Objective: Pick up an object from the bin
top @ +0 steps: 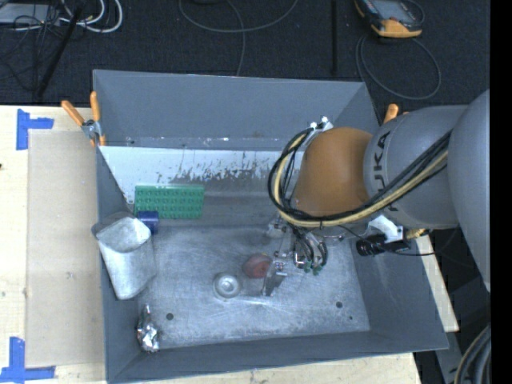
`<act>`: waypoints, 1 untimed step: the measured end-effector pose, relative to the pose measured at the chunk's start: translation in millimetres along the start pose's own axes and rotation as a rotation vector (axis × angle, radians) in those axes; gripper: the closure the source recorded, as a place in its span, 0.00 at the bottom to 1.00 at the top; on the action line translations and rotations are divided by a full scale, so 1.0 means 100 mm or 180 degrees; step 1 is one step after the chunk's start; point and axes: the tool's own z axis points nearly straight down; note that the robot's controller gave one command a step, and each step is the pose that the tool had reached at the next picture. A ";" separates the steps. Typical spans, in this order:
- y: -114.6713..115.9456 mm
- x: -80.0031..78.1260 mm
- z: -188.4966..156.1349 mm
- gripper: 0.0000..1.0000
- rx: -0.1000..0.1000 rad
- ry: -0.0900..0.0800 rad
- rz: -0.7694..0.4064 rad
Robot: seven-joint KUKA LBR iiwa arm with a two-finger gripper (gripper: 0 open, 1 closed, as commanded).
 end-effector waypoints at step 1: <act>0.07 0.15 0.02 0.00 -0.0006 0.0018 -0.0476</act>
Offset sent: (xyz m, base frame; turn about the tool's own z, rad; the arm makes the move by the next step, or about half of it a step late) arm -0.0133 0.0084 -0.0008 -0.1482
